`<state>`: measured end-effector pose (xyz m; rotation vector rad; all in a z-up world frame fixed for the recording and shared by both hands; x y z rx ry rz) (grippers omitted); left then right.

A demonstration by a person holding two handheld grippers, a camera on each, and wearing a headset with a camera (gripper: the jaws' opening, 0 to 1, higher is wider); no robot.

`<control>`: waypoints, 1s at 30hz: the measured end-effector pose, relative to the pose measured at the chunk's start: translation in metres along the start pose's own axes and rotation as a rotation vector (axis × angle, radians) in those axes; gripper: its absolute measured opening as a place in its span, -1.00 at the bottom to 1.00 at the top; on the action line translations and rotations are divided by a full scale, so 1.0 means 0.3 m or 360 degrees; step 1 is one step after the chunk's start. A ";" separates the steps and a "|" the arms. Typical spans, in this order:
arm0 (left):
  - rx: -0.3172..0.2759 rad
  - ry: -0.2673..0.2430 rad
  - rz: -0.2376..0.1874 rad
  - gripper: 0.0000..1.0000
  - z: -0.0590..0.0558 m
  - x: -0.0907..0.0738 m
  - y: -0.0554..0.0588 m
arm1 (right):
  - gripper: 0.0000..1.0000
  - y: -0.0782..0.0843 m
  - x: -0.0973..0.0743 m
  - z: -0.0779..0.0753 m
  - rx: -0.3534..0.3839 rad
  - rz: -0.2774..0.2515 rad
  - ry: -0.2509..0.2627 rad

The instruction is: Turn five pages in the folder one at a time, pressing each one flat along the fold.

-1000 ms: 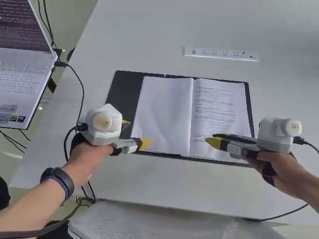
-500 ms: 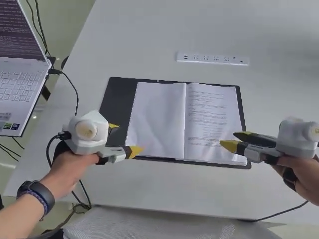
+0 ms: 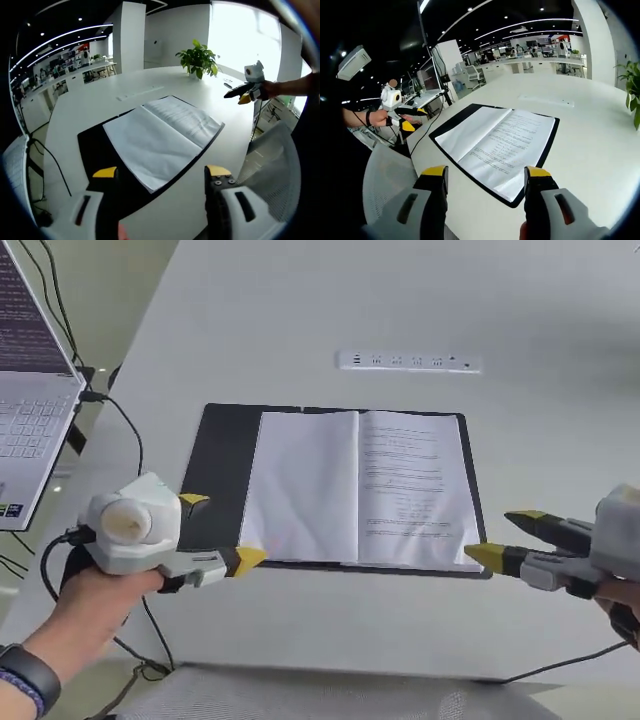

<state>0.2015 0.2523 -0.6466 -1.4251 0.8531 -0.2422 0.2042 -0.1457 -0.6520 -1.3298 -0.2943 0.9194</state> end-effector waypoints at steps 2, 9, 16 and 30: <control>-0.0005 -0.0012 -0.0002 0.40 -0.002 -0.011 0.002 | 0.25 0.012 -0.014 0.005 -0.0008 0.0016 0.0009; -0.0029 -0.0037 0.0006 0.45 -0.007 -0.034 0.018 | 0.36 0.039 -0.043 0.010 -0.0012 0.0061 0.0032; -0.0028 -0.0044 0.0004 0.47 -0.006 -0.036 0.013 | 0.39 0.044 -0.050 0.011 0.0004 0.0065 0.0046; -0.0028 -0.0002 -0.0004 0.45 -0.020 0.012 -0.011 | 0.38 0.065 -0.068 0.017 0.0020 0.0088 0.0052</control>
Point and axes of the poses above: the centre of the closed fingertips' face, and the gripper's own axes: x roughly forward along the fingers, z roughly to its left, y roughly out of its underside, the point moved 8 cm from there along -x, roughly backward along the fingers, and after that the axes turned 15 degrees about -z, right-handed, at the moved point
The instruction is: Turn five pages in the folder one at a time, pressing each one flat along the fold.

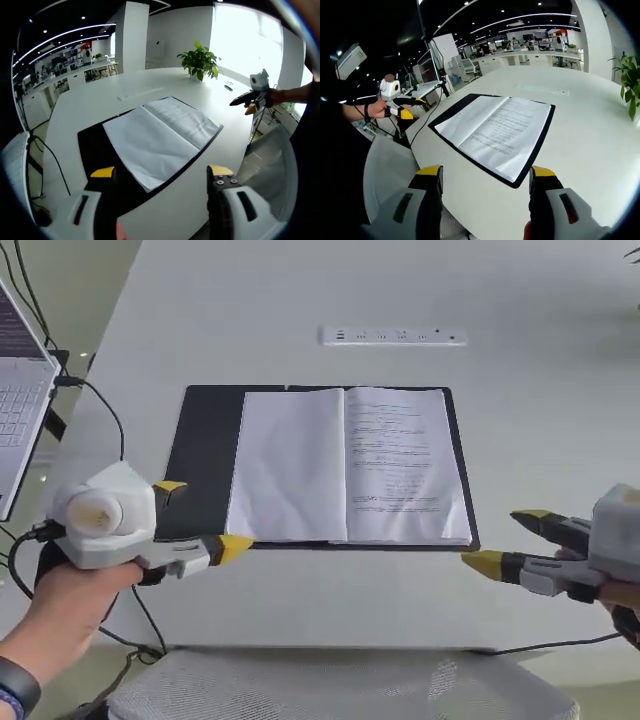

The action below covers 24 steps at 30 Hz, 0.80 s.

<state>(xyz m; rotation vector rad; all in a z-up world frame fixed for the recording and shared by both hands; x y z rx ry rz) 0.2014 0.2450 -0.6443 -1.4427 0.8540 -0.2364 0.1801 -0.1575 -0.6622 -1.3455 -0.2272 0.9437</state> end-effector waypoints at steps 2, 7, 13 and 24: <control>0.0014 0.0017 0.0001 0.45 -0.008 0.015 -0.008 | 0.38 0.004 -0.005 0.000 0.0005 0.0001 0.0006; 0.0031 0.0065 -0.0013 0.44 -0.024 0.056 -0.035 | 0.38 0.007 -0.016 -0.005 0.0018 -0.0010 0.0026; 0.0069 0.0133 -0.0026 0.44 -0.053 0.108 -0.070 | 0.40 0.004 -0.020 -0.006 0.0027 -0.0029 0.0036; 0.0140 0.0299 -0.0026 0.44 -0.133 0.268 -0.130 | 0.37 -0.001 -0.026 -0.007 0.0034 -0.0049 0.0052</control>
Point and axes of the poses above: the centre of the closed fingertips' face, and the gripper's own axes: x roughly forward along the fingers, z roughly to its left, y roughly out of its underside, the point moved 8 cm from there along -x, roughly backward along the fingers, and after that the axes turned 15 degrees about -z, right-handed, at the moved point
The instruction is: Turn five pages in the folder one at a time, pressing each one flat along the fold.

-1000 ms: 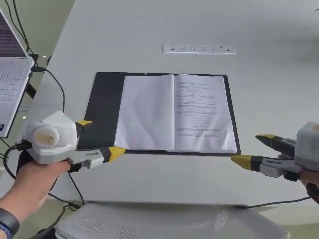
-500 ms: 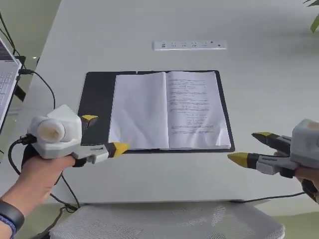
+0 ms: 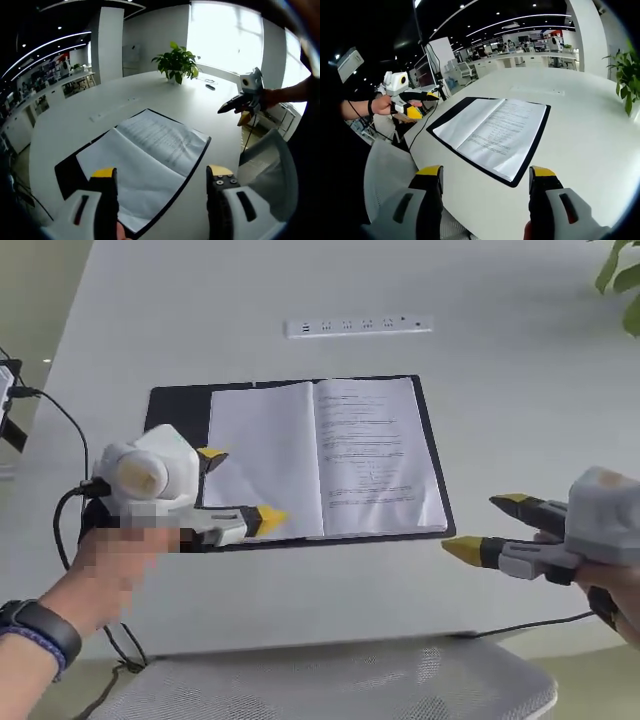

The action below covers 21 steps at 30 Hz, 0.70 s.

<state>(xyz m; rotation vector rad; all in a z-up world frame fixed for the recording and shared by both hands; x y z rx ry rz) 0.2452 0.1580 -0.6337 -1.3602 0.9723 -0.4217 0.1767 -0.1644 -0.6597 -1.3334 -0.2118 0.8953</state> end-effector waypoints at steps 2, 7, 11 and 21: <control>0.0011 0.0034 0.0006 0.44 -0.008 0.036 -0.005 | 0.37 0.002 -0.003 -0.003 0.0002 0.0004 0.0007; 0.0038 0.0102 0.0001 0.43 -0.032 0.113 -0.027 | 0.40 0.004 -0.012 -0.008 0.0009 -0.0004 0.0023; 0.0056 0.0162 0.0001 0.42 -0.058 0.189 -0.044 | 0.40 0.003 -0.021 -0.011 0.0018 -0.0016 0.0036; 0.0055 0.0290 0.0028 0.37 -0.161 0.396 -0.033 | 0.39 0.012 -0.044 -0.010 0.0050 -0.0040 0.0062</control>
Point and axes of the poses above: the centre of the closed fingertips' face, and the gripper's own axes: x roughly forward along the fingers, z roughly to its left, y roughly out of its underside, the point moved 8 cm from there along -x, roughly backward along the fingers, and after that the axes turned 15 degrees about -z, right-handed, at the moved point
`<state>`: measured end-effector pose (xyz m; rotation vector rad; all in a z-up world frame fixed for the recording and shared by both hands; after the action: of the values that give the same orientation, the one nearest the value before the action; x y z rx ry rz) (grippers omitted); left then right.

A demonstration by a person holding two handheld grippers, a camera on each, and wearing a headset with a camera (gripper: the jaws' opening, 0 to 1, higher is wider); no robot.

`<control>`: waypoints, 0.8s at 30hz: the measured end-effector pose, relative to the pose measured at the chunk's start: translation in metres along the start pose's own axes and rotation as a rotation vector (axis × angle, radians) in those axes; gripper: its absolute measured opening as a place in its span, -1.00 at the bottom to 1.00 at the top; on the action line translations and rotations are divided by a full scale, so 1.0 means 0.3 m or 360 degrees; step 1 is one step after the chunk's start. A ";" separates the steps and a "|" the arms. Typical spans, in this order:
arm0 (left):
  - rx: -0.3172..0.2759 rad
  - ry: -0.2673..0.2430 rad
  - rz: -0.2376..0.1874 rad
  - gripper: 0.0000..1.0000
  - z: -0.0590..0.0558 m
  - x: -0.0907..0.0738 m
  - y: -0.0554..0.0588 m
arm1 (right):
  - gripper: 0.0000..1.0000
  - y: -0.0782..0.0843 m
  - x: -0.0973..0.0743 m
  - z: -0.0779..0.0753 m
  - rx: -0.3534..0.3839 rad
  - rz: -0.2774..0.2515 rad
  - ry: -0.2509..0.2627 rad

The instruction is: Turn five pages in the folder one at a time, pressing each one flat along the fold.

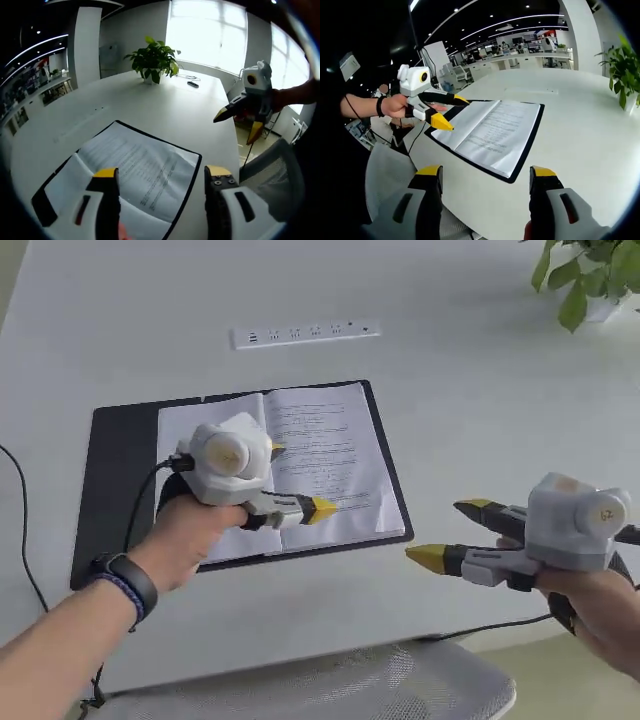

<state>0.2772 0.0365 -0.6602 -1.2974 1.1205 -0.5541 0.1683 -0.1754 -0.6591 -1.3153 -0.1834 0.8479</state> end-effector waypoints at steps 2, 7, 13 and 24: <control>-0.0004 0.0018 0.0009 0.36 -0.019 0.039 0.008 | 0.39 0.002 -0.002 0.001 0.0001 0.0001 0.0000; -0.0006 0.0058 0.0046 0.35 -0.037 0.133 0.052 | 0.39 0.009 -0.001 -0.007 0.0007 0.0003 -0.0001; -0.0023 0.0089 0.0106 0.33 -0.067 0.230 0.114 | 0.39 0.015 0.000 -0.007 0.0003 0.0017 -0.0013; -0.0103 0.0007 0.0188 0.30 -0.063 0.335 0.216 | 0.35 0.029 -0.008 -0.020 0.0033 0.0040 -0.0012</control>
<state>0.2855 -0.0417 -0.7521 -1.2767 1.2191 -0.4361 0.1662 -0.1814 -0.6678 -1.2976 -0.1636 0.8741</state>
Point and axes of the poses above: the centre of the closed fingertips' face, and the gripper's own axes: x roughly forward along the fingers, z roughly to its left, y roughly out of its underside, the point moved 8 cm from there along -x, roughly backward along the fingers, and after that the axes turned 15 degrees about -z, right-handed, at the moved point
